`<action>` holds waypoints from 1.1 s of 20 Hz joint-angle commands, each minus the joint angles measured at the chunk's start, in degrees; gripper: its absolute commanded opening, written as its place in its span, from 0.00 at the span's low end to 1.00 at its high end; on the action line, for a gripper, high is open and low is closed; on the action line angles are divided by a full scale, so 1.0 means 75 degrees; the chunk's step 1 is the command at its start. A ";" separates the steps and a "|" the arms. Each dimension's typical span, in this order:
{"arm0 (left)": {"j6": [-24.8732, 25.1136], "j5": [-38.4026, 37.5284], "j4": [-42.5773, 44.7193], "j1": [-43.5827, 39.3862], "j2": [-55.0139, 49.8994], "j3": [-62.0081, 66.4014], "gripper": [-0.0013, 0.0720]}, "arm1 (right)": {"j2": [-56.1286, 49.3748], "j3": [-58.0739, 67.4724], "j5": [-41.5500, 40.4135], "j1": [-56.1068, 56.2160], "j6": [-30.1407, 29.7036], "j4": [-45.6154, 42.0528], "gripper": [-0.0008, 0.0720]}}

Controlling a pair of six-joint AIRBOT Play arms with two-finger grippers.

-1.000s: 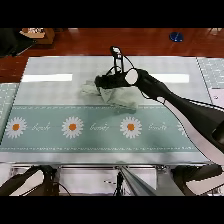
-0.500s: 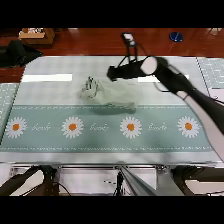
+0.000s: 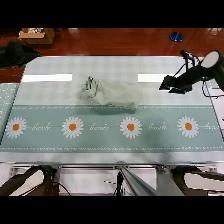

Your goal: Fold the shirts.

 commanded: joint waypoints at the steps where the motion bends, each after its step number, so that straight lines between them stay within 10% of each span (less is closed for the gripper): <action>1: 0.0017 -0.0006 0.0000 0.0009 -0.0003 0.0000 0.05 | -0.0026 -0.1125 -0.1542 -0.0300 -0.0087 0.2288 0.83; 12: 0.0020 -0.0003 0.0003 0.0009 -0.0006 -0.0003 0.05 | -0.1623 -0.1297 -0.2830 0.1941 -0.0810 0.3923 0.78; 15: 0.0017 -0.0006 0.0114 0.0009 -0.0047 -0.0003 0.05 | -0.1600 -0.1122 -0.2413 0.1976 -0.1046 0.4051 0.10; 22: 0.0020 -0.0006 0.0571 0.0009 -0.0163 -0.0003 0.05 | 0.0347 0.0318 -0.0542 0.0807 -0.0248 0.1227 0.05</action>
